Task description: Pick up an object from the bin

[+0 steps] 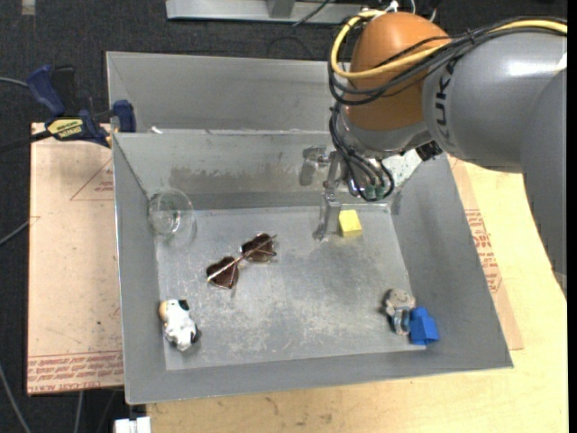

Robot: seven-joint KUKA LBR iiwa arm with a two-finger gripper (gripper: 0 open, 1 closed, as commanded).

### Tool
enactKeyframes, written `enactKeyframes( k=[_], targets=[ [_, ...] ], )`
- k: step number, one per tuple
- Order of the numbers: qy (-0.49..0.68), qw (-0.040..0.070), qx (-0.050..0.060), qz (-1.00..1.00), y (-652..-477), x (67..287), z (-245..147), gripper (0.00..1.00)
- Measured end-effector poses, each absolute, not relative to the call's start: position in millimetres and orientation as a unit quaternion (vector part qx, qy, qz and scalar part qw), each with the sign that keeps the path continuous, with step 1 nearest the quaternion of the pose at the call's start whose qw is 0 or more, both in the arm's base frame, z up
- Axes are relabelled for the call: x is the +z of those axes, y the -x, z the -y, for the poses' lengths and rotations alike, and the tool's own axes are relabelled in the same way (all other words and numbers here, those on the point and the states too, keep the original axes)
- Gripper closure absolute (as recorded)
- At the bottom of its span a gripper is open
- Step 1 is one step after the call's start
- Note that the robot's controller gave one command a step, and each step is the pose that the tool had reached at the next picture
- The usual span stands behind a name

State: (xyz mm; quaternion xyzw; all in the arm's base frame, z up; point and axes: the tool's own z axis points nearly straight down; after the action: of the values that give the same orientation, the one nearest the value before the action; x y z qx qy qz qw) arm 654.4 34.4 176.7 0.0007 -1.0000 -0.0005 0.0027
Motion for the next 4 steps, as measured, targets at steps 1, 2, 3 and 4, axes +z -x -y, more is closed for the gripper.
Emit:
enactKeyframes(
  k=[1,2,3,4],
  targets=[
    [0.0,-0.001,-0.001,1.0,-656.0,182.1,-34.3,0.0],
    [-0.011,-0.004,0.0,1.0,-652.6,125.2,-95.4,0.0],
    [-0.078,0.003,0.0,0.997,-620.3,108.0,-147.0,0.0],
    [-0.158,-0.001,-0.001,0.987,-622.7,77.7,-163.0,1.0]
  ],
)
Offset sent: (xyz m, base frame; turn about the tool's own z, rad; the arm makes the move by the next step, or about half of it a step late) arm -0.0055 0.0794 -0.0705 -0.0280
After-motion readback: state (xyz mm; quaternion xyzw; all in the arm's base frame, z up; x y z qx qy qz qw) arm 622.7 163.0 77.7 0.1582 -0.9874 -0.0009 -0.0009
